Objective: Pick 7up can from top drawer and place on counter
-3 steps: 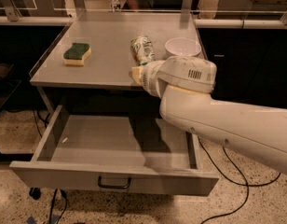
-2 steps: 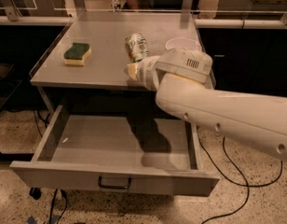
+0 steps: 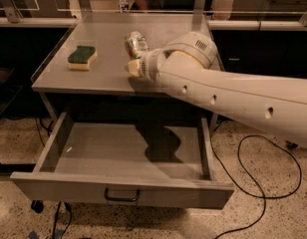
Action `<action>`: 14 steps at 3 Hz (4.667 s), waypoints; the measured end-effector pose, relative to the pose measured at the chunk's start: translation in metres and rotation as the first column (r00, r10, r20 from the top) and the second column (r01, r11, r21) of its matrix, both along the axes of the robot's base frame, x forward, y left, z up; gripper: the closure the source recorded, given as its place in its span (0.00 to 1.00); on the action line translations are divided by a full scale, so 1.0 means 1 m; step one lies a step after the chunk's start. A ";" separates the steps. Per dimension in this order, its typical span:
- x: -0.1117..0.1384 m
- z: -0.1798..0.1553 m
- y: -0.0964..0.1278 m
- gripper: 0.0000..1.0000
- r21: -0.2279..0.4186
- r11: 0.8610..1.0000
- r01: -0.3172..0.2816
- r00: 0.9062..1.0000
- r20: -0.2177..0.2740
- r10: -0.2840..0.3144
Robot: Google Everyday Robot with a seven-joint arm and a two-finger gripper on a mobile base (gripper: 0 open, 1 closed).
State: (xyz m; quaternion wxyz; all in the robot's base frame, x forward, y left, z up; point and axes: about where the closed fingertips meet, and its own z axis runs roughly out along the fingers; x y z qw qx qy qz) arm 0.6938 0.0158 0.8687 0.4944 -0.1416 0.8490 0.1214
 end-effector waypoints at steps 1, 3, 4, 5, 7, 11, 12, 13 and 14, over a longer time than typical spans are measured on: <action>0.001 0.002 0.003 1.00 -0.046 0.998 -0.039 0.999 0.015 0.040; -0.002 0.003 -0.002 1.00 -0.062 0.995 -0.072 0.996 -0.046 0.070; -0.003 0.002 -0.007 1.00 -0.112 0.986 -0.120 0.990 -0.081 0.111; 0.000 0.001 -0.015 1.00 -0.182 0.970 -0.162 0.984 -0.107 0.144; 0.003 -0.005 -0.011 1.00 -0.236 0.957 -0.169 0.981 -0.134 0.140; 0.020 -0.032 0.014 1.00 -0.575 0.793 -0.201 0.967 -0.243 0.069; 0.022 -0.032 0.019 0.98 -0.591 0.780 -0.206 0.967 -0.244 0.071; 0.022 -0.032 0.019 0.74 -0.591 0.780 -0.206 0.967 -0.244 0.071; 0.022 -0.032 0.019 0.51 -0.591 0.780 -0.206 0.967 -0.244 0.071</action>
Offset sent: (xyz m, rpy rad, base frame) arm 0.0014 -0.0107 0.0067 -0.0527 0.0359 0.0747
